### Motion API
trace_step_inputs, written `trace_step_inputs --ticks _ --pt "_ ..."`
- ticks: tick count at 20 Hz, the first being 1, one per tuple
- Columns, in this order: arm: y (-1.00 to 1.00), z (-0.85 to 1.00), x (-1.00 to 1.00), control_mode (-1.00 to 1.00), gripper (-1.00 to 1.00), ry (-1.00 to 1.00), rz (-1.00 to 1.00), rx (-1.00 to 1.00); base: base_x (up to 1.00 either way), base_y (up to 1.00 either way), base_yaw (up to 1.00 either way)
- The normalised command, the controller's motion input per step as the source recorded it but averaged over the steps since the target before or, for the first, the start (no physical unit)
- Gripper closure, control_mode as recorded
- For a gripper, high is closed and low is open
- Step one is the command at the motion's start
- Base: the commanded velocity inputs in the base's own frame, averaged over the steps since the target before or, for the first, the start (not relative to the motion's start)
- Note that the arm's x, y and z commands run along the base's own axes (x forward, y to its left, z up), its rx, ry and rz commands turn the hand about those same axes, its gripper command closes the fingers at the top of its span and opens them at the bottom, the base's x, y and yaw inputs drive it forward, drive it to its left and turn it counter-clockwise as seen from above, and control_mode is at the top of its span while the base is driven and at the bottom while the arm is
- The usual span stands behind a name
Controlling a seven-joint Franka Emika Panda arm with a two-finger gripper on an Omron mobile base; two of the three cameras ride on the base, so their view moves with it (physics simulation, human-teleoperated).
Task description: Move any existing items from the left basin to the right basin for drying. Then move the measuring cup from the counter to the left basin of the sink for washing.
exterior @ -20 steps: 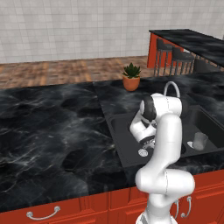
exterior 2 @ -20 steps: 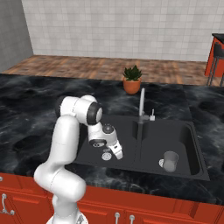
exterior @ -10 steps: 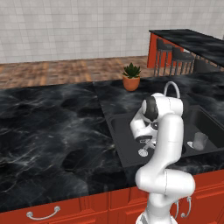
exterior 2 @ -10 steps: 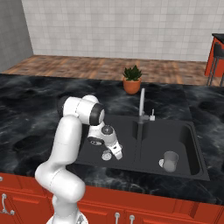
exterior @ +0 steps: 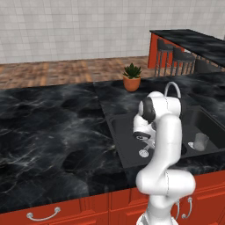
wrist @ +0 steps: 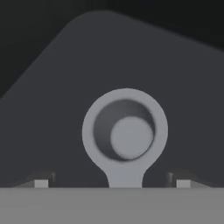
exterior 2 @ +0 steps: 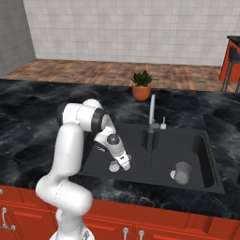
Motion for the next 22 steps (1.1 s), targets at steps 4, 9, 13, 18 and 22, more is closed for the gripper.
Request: trace_step_inputs --ticks 4,9,13,18,22 --pt "0.00 0.34 0.00 -1.00 -1.00 0.00 -0.03 0.00 0.00 0.00 0.00" --pt "-0.08 0.45 0.00 -1.00 -1.00 0.00 0.00 0.00 0.00 0.00 0.00" --pt "-0.35 0.62 0.00 -1.00 -1.00 0.00 -0.02 0.00 0.00 0.00 0.00" --pt "-0.31 0.62 0.00 -1.00 -1.00 0.00 0.00 0.00 0.00 0.00 0.00" --pt "-0.17 0.70 0.03 -1.00 -1.00 0.05 0.00 0.00 0.00 0.00 0.00"
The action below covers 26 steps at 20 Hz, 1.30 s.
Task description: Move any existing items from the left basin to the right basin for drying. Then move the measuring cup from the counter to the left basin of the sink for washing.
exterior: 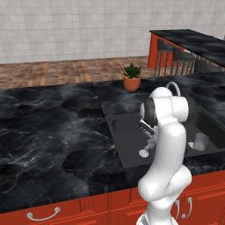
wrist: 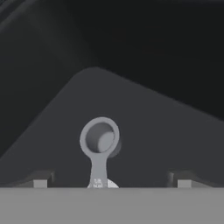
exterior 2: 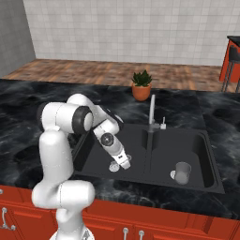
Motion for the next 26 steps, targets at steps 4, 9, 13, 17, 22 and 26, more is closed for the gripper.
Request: trace_step_inputs --ticks 4,9,13,17,22,26 --pt "-0.10 0.75 0.05 -1.00 -1.00 0.07 0.00 0.00 0.00 0.00 0.00" --pt "-0.08 0.79 0.02 -1.00 -1.00 0.07 0.00 0.00 0.00 0.00 0.00" --pt "-0.10 0.83 0.00 -1.00 -1.00 0.07 0.00 0.00 0.00 0.00 0.00" --pt "-0.16 0.88 0.01 -1.00 -1.00 0.06 0.00 0.00 0.00 0.00 0.00" --pt "-0.36 0.99 0.04 -1.00 -1.00 0.06 0.00 0.00 0.00 0.00 0.00" --pt "-0.40 1.00 0.12 -1.00 -1.00 0.08 0.00 0.00 0.00 0.00 0.00"
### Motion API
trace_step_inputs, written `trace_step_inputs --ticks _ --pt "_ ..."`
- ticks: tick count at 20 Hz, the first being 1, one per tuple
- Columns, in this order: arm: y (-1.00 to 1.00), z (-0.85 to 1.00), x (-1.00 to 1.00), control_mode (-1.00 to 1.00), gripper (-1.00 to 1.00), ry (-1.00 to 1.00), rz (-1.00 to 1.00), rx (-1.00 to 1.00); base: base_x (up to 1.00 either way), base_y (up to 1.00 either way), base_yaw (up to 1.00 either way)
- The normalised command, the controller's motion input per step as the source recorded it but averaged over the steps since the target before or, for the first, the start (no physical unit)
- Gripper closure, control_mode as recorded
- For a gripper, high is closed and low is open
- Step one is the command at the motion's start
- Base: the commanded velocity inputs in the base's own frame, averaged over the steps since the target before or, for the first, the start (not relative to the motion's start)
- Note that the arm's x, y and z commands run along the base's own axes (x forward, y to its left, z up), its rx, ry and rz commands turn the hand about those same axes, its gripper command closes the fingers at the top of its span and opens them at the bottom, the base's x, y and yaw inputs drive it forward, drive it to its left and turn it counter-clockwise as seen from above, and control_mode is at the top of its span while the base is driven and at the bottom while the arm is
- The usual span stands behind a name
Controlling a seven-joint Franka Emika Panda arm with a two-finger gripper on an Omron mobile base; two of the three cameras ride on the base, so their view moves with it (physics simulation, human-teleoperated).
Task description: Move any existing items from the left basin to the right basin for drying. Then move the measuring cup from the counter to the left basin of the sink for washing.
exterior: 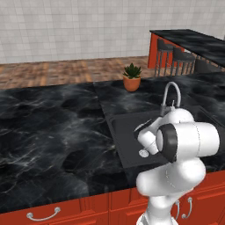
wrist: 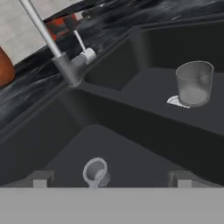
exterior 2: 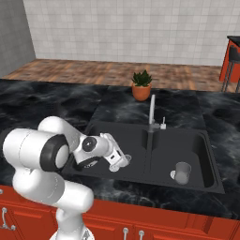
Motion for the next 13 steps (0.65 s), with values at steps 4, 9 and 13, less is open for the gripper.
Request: trace_step_inputs --ticks 4,9,13 --pt "-0.35 1.00 0.15 -1.00 -1.00 0.08 0.00 0.01 0.00 0.00 0.00" --pt "-0.23 1.00 0.11 -1.00 -1.00 0.10 0.00 0.05 0.00 0.00 0.00" --pt "-0.13 1.00 0.09 -1.00 -1.00 0.12 0.00 0.07 0.00 0.00 0.00"
